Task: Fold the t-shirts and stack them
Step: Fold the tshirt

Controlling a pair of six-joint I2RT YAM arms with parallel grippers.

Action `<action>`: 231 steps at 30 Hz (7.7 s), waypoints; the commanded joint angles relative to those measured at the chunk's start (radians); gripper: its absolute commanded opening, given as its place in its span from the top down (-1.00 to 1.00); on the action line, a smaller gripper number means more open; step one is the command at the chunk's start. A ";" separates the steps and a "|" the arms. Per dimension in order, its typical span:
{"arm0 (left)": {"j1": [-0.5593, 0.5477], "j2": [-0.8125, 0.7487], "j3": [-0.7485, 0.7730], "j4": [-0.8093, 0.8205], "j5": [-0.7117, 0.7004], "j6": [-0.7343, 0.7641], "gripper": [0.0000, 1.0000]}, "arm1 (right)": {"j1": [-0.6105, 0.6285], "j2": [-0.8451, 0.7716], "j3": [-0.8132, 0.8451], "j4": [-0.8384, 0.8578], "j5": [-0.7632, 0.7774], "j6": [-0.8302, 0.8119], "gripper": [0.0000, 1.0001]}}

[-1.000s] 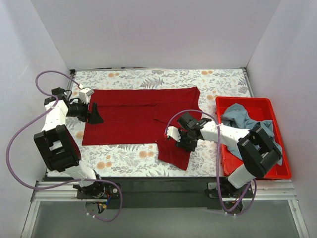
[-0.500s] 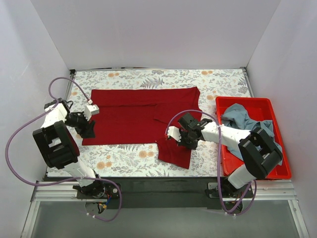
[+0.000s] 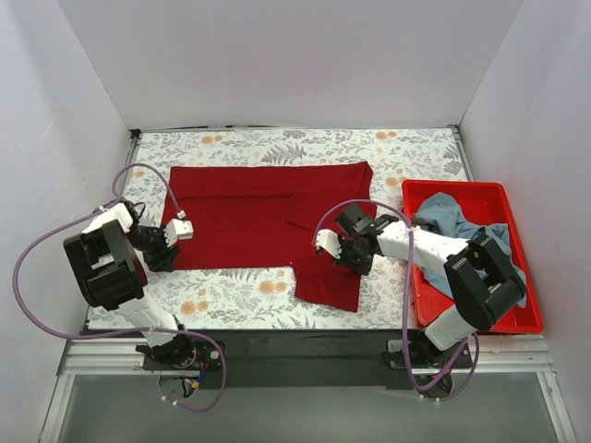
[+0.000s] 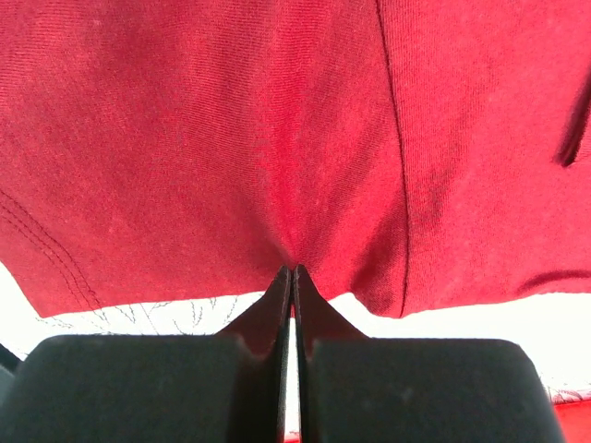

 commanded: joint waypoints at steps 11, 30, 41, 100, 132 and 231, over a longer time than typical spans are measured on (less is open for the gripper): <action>0.003 -0.089 -0.182 0.113 -0.071 0.108 0.49 | -0.011 -0.027 0.012 -0.085 -0.040 -0.002 0.97; 0.015 -0.225 -0.212 0.079 -0.026 0.146 0.06 | -0.010 -0.038 0.007 -0.105 -0.033 0.001 0.97; 0.015 -0.229 -0.097 0.042 0.078 0.079 0.06 | -0.011 -0.025 0.013 -0.109 -0.040 0.000 0.97; 0.072 -0.119 0.077 0.018 0.247 -0.095 1.00 | -0.119 -0.029 0.318 -0.228 -0.059 -0.171 0.97; 0.088 0.093 0.313 0.157 0.374 -0.345 1.00 | -0.254 0.324 0.817 -0.304 -0.027 -0.353 0.97; -0.098 0.030 0.270 0.335 0.400 -1.098 -0.07 | -0.455 0.401 0.579 -0.249 -0.381 0.047 0.97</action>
